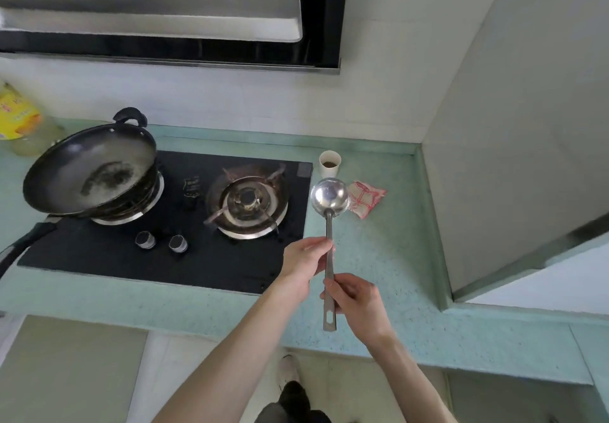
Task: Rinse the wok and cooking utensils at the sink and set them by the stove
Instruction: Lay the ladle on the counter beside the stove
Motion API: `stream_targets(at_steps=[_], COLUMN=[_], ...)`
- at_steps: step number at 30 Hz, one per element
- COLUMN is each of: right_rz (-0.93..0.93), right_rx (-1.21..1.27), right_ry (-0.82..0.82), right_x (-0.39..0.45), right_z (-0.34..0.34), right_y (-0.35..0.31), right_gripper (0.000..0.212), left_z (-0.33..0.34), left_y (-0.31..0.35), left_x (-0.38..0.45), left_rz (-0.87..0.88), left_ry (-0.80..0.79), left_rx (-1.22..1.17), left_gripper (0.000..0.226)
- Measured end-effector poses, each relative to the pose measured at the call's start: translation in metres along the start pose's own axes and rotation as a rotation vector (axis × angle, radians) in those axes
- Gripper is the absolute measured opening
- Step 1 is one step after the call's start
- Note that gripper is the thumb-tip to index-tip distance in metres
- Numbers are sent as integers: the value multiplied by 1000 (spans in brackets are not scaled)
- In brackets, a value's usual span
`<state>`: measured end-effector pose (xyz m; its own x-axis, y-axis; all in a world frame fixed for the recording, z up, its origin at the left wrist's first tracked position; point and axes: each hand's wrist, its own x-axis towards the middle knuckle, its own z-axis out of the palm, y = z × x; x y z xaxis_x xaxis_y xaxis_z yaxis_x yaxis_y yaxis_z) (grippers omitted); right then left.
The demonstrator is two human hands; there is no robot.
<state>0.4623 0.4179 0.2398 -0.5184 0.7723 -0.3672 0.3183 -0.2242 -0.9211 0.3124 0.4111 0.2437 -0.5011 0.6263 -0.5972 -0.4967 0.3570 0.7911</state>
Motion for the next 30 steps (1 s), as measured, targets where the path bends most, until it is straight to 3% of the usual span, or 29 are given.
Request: stream_targets(at_steps=[4,9,18,23,26,30], right_rz=[33,22,49,70,77,77], right_rx=[6,-167,-263,-280,-310,-343], right_ry=[62,159,135,153,155,144], right_x=[36,78,132,149,156,164], right_z=[12,16,18,16,16,19], right_y=[2,17,49,60,66,72], right_gripper=[9,4,7,6,9,12], left_z=[-4,0,7,15,18,18], left_y=[8,7,-23,-32,-33,-39], left_x=[41,83,149,165,168,171], left_rz=[-6,-22,95,162,202,218], left_ry=[-10,-6,101,150,192,208], left_rx=[26,45,291,372,403,451], left_gripper=[11,11,16,6,25,19])
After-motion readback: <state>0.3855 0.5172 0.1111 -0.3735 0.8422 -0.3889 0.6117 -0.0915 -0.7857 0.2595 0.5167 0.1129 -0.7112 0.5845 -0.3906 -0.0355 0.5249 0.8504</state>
